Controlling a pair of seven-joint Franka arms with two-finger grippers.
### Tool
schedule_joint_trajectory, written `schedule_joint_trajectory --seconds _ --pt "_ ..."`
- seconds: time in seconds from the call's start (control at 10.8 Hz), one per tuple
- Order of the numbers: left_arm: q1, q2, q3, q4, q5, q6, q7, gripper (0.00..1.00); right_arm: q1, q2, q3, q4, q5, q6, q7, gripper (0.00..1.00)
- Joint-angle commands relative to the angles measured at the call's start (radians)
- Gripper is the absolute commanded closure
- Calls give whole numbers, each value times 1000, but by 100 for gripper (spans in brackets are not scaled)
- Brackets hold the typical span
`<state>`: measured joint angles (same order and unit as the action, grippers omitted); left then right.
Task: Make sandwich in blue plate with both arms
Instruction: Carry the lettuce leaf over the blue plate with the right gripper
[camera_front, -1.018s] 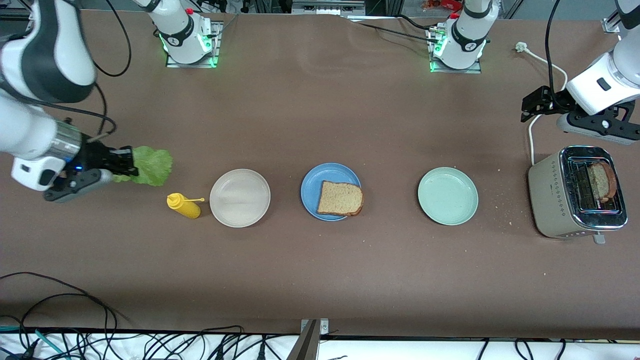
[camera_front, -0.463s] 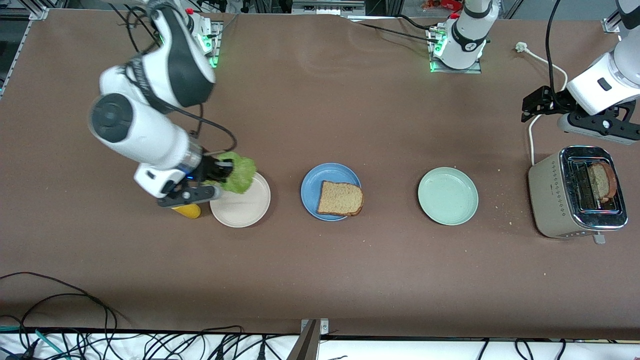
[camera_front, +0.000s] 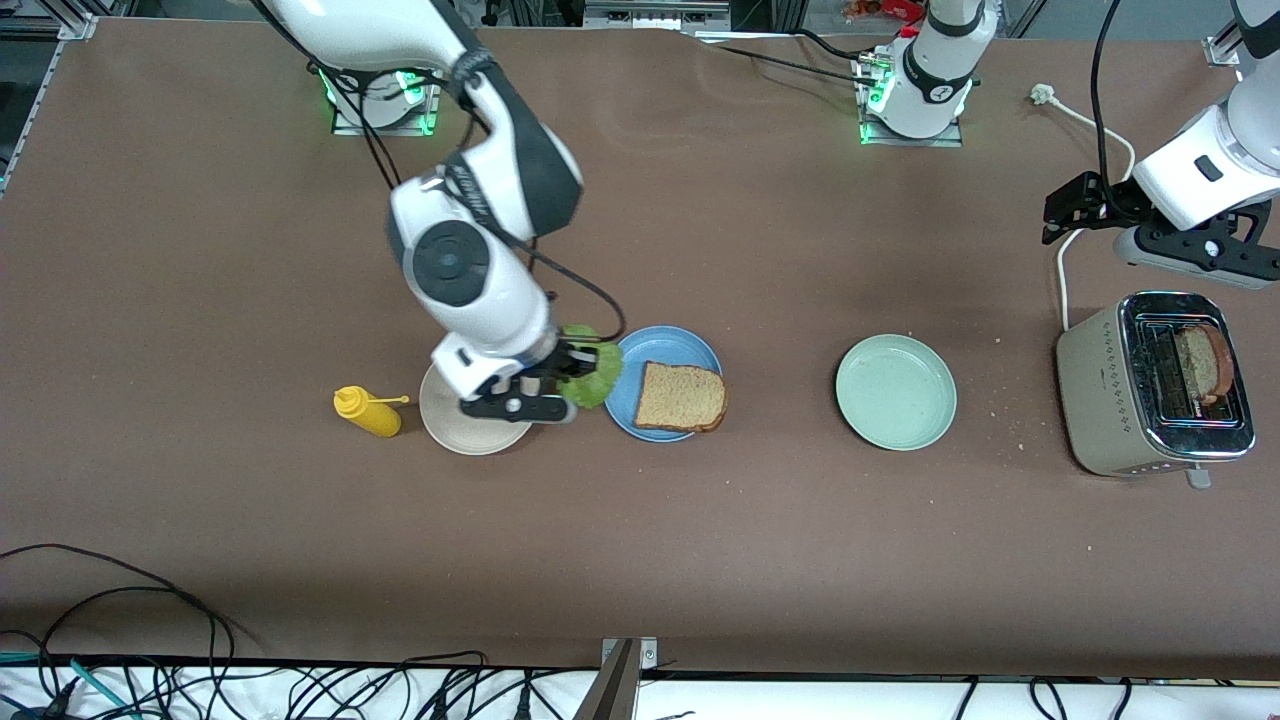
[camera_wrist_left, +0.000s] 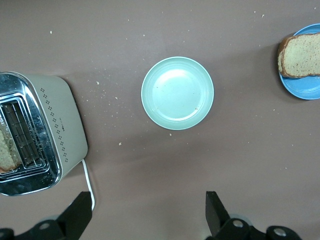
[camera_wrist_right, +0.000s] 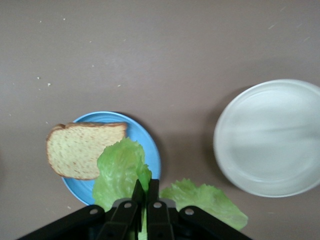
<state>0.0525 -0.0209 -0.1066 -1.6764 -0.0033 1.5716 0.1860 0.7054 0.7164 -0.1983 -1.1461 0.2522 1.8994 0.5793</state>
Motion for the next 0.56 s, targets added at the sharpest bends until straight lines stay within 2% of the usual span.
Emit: schedule_joint_trajectory --seconds 0.0,0.28,0.46 --pt "3 4 -4 23 3 -18 -3 0 110 127 -29 85 19 104 257 100" --pt "0 4 -4 21 2 -18 -3 0 166 181 -18 114 21 234 437 100" --pt "0 4 -5 23 2 -18 -3 0 181 208 -15 124 19 283 490 100"
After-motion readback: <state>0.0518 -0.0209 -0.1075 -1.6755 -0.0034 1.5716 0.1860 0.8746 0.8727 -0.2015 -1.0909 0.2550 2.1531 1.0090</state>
